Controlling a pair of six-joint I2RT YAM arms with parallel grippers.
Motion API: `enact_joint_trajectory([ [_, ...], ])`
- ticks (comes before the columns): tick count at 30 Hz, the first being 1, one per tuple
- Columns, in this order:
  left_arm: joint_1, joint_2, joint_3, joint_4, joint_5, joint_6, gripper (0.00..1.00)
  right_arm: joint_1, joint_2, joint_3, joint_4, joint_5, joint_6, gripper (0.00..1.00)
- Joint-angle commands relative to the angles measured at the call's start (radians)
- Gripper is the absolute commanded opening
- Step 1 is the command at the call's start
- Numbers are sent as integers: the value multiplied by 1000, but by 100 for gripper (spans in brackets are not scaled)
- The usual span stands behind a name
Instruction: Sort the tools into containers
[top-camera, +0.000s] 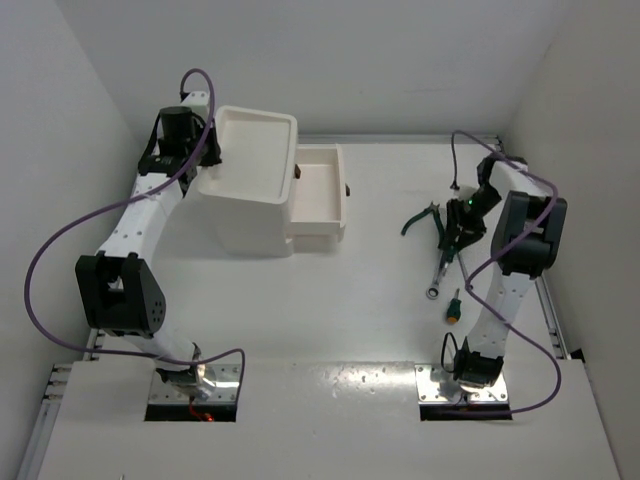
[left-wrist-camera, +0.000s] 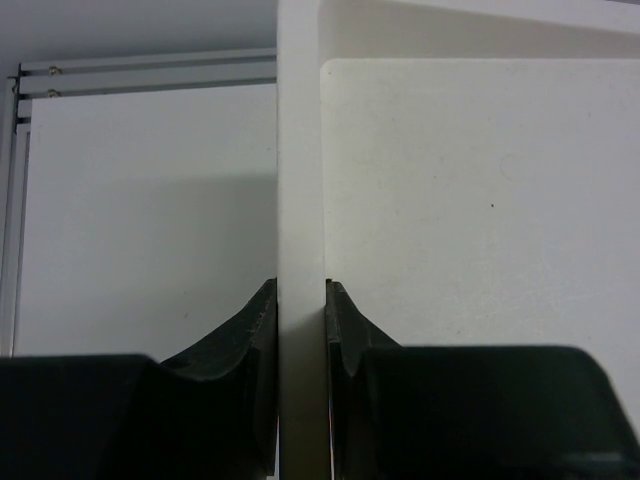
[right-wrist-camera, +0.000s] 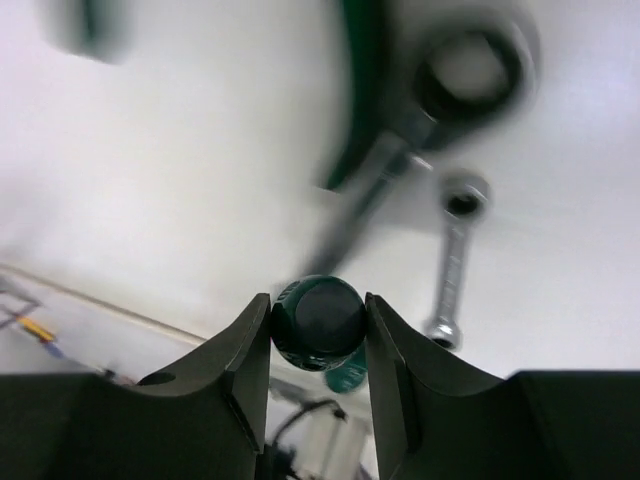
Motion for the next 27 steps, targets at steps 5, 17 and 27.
enact_joint_trajectory([
  [5,-31,21,-143,-198,80,-52,0,33,-156,351,40,-510,81,0],
  [17,-31,42,-145,-189,99,-52,0,433,-101,491,665,-516,558,0],
  [27,-31,42,-136,-189,99,-52,0,542,43,621,695,-446,549,58],
])
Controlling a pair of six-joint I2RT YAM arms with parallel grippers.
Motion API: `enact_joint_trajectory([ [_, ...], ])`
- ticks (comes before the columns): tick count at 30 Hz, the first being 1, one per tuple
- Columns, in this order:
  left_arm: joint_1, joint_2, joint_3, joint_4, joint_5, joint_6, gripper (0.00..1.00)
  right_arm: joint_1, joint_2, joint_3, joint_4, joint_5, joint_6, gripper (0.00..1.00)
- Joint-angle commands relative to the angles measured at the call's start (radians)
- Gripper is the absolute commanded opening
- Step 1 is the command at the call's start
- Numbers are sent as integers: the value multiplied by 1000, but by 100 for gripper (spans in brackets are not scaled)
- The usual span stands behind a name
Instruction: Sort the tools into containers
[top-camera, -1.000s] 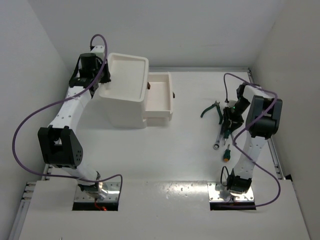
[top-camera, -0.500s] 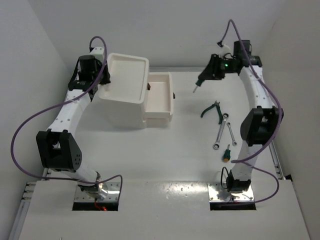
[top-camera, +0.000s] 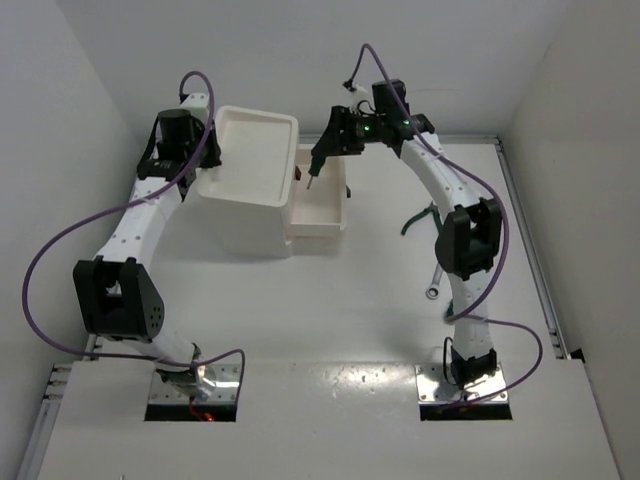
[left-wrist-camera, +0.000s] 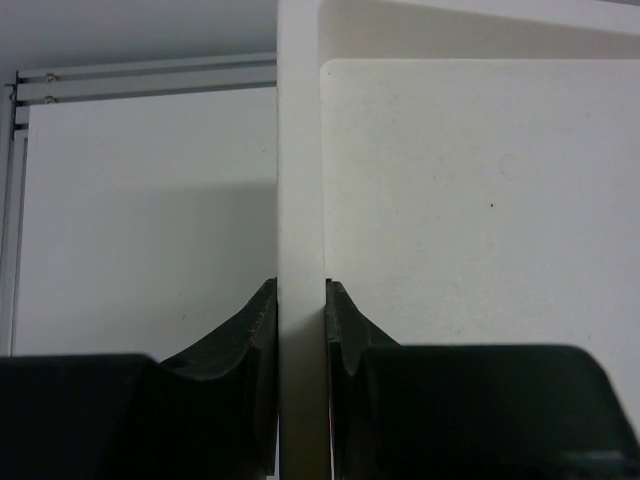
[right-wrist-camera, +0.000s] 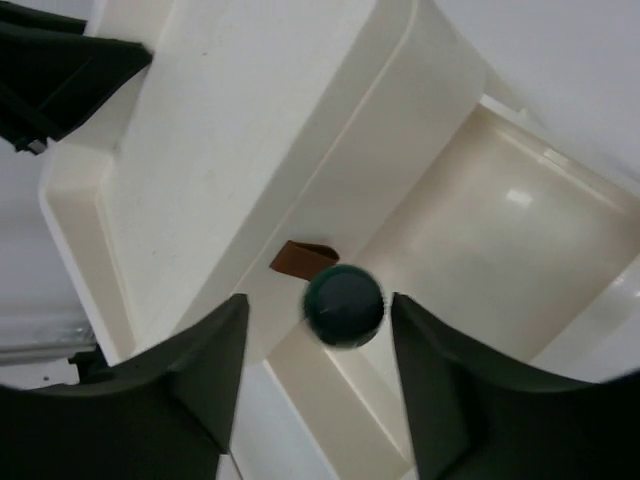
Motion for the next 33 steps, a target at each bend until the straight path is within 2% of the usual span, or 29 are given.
enact_joint_trajectory([
  [1,-31,77,-93,-217,84,-58,0,-16,-12,51,29,39,5,63],
  [4,-31,86,-93,-217,84,-58,0,-7,-39,22,29,52,-18,72],
  [8,-31,86,-93,-217,102,-58,0,-48,-108,-22,-12,42,-38,69],
  [9,-31,86,-93,-217,102,-58,0,-63,-175,-37,-26,58,-61,69],
  [11,-31,68,-93,-217,92,-58,0,-125,-246,-86,-132,81,-115,67],
  [13,-31,68,-93,-208,92,-58,0,-166,-338,-131,-250,139,-246,64],
  [15,-31,50,-111,-208,92,-58,0,-218,-403,-190,-514,234,-407,58],
  [21,-40,30,-140,-197,60,-35,0,-344,-463,-342,-868,419,-733,56],
  [23,-40,30,-140,-188,60,-35,0,-366,-489,-418,-885,523,-751,56],
  [26,-49,39,-131,-188,60,-35,0,-378,-515,-636,-885,678,-842,56],
  [31,-49,48,-131,-178,60,-35,0,-398,-588,-910,-885,691,-997,56],
  [33,-49,48,-131,-178,60,-44,0,-407,-589,-950,-885,682,-1009,56],
])
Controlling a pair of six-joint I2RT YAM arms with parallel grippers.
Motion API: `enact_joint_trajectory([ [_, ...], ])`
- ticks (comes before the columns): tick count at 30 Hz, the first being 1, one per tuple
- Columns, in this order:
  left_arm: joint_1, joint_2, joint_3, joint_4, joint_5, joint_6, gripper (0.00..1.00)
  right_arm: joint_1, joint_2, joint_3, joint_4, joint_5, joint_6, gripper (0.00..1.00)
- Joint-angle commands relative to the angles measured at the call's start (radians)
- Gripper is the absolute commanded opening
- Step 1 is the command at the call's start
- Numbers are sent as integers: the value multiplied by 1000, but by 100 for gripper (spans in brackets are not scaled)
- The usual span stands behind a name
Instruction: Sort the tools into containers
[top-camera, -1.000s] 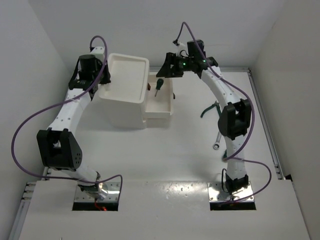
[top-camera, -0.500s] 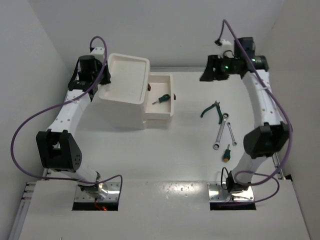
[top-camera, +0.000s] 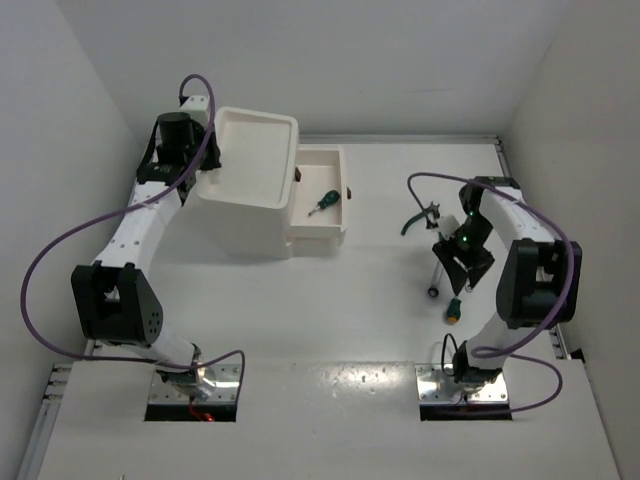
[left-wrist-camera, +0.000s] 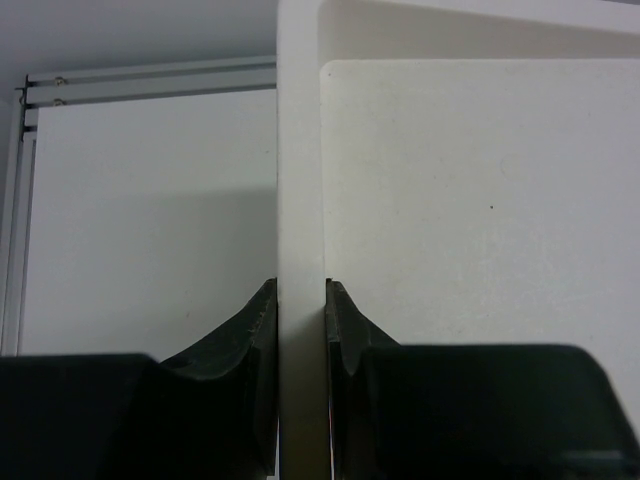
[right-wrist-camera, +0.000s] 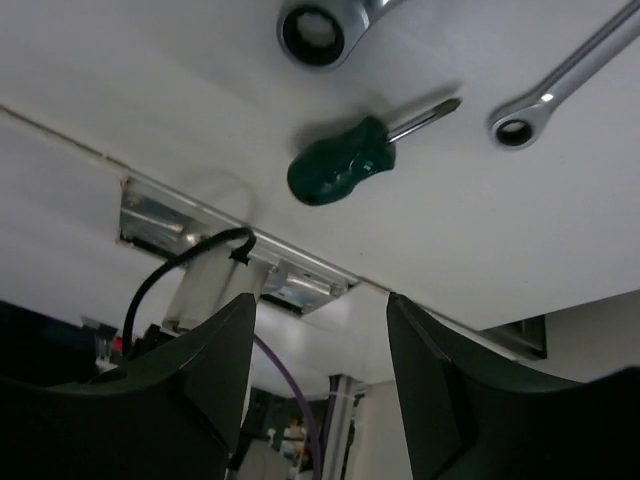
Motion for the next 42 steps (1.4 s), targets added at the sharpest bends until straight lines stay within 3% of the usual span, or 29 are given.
enact_joint_trajectory([
  [1,-43,79,-93,-201,72,-51,0,-24,-69,-57,-90,33,-104,56],
  [12,-43,48,-121,-201,35,-51,0,-53,6,-142,1,-41,211,64],
  [18,-43,48,-121,-201,24,-42,0,-62,15,-181,84,50,253,66],
  [21,-43,57,-121,-192,24,-51,0,-62,43,-214,84,50,253,64],
  [29,-34,57,-139,-192,24,-42,0,-50,-20,-298,285,19,265,63],
  [42,-25,107,-110,-173,43,-51,0,-50,103,-315,284,100,314,60],
])
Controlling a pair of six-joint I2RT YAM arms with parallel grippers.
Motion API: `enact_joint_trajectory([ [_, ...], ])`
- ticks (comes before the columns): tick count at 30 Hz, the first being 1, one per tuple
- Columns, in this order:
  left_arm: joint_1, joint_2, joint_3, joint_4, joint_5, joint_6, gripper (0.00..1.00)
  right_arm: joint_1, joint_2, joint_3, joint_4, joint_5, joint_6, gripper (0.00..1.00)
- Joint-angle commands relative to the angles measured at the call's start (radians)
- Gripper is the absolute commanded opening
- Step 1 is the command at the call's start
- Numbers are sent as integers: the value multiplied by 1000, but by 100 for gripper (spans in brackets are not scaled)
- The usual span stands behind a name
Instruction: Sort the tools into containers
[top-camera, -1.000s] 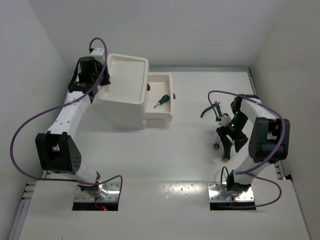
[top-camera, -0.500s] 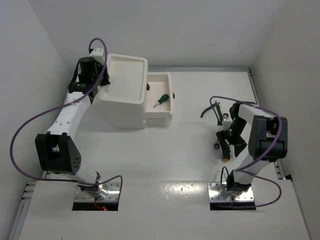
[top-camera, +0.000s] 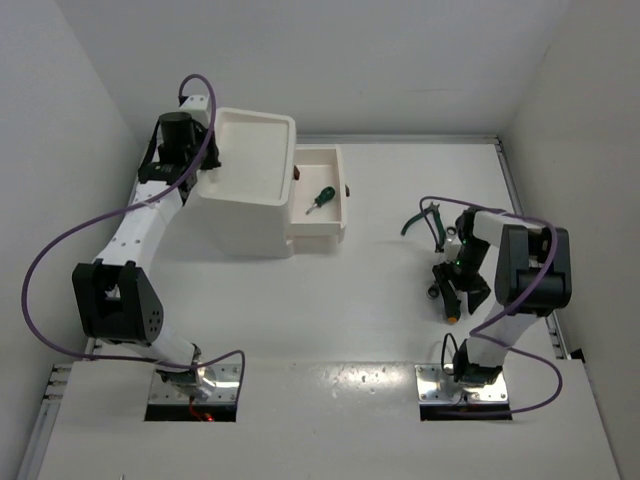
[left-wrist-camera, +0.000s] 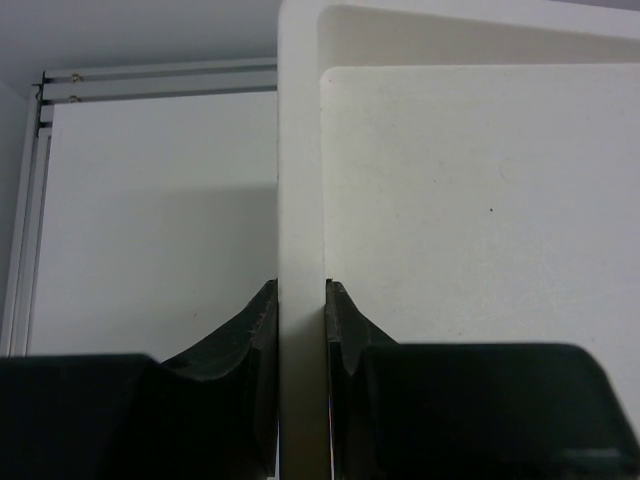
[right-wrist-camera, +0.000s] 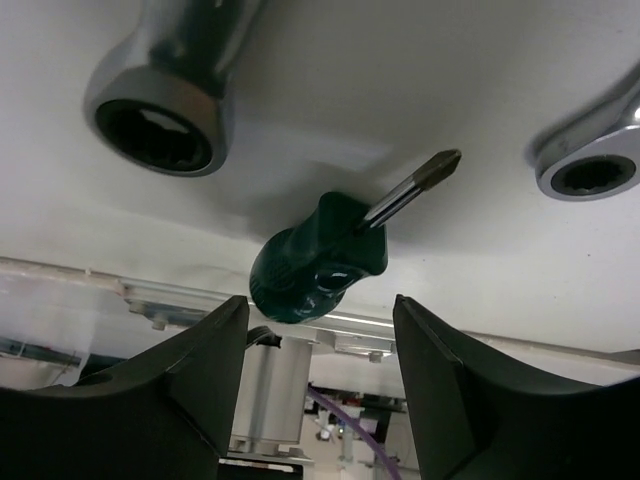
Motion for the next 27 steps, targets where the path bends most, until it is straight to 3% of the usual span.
enact_joint_trajectory([
  [1,-21,100,-100,-189,80,-47,0,4,26,-3,12,38,30,60],
  [6,-21,109,-100,-189,80,-47,0,4,70,-3,12,38,30,59],
  [9,-21,109,-100,-189,80,-47,0,4,79,-3,12,38,30,52],
  [15,-21,109,-100,-189,80,-47,0,4,102,-3,12,38,30,14],
  [16,-21,109,-100,-189,80,-47,0,-5,102,-3,12,29,30,2],
  [19,-21,100,-110,-189,80,-47,0,-5,83,17,-10,-26,0,0],
  [27,-21,68,-129,-189,98,-47,0,5,-314,158,-108,-319,-148,0],
])
